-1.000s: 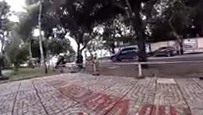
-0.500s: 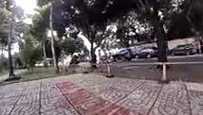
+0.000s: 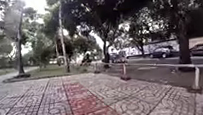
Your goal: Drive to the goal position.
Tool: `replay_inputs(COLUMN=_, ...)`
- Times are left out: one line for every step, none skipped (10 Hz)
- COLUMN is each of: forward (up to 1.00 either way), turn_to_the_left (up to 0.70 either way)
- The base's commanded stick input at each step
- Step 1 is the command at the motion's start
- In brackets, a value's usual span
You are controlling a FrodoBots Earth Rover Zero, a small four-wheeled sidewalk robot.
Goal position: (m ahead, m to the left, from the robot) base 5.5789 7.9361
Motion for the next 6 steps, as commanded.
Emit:
replay_inputs(forward=1.00, turn_to_the_left=0.27)
replay_inputs(forward=1.00, turn_to_the_left=0.27)
replay_inputs(forward=1.00, turn_to_the_left=0.27)
replay_inputs(forward=0.80, turn_to_the_left=0.31)
replay_inputs(forward=0.24, turn_to_the_left=0.41)
replay_inputs(forward=0.00, turn_to_the_left=0.45)
